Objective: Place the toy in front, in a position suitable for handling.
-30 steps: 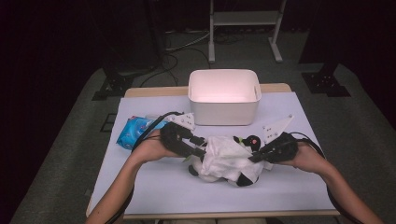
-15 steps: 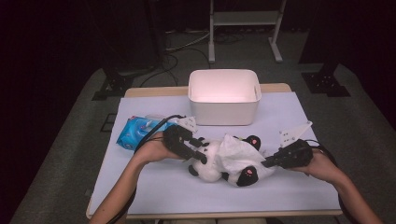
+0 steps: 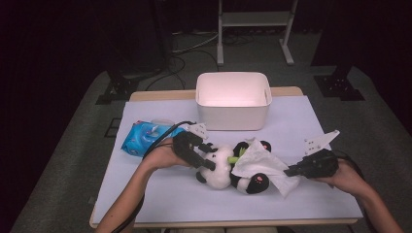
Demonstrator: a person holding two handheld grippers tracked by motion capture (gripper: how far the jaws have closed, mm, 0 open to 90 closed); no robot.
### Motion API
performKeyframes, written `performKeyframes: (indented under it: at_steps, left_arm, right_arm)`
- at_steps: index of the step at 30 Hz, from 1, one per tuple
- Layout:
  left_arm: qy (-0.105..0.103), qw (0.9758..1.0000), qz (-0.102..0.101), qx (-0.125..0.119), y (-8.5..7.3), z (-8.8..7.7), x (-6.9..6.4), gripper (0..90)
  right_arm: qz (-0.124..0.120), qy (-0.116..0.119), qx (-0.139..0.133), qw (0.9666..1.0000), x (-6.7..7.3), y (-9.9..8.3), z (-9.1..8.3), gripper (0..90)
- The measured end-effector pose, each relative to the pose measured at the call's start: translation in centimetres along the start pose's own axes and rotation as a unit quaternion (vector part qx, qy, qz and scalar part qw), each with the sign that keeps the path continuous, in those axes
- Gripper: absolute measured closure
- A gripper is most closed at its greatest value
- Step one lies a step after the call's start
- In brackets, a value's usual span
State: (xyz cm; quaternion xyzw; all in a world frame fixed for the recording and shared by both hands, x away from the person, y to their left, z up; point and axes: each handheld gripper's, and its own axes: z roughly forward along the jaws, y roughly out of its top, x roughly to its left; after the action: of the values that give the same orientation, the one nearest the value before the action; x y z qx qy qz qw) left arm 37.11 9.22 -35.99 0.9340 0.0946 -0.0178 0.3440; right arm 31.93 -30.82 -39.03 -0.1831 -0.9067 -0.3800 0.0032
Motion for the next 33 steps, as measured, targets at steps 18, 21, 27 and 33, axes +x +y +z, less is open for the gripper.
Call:
performKeyframes:
  at_steps: [18,21,27,33]
  left_arm:
    - [-0.002,1.0000,-0.002,0.006,0.0,0.6,-2.4,46.8]
    - [0.003,1.0000,-0.001,0.009,0.1,0.7,-2.4,46.5]
    - [0.007,0.9999,-0.002,0.010,0.2,0.8,-2.4,45.9]
    - [0.009,0.9999,-0.002,0.007,0.1,0.8,-2.4,45.3]
  right_arm:
    - [0.005,-0.019,0.006,0.9998,-0.1,-0.4,-1.8,85.0]
    - [-0.013,-0.021,0.008,0.9997,0.4,0.7,-1.3,84.8]
    - [-0.058,-0.012,0.001,0.9983,1.6,3.7,0.1,83.4]
    - [-0.093,-0.001,-0.013,0.9955,2.7,6.5,1.5,81.9]
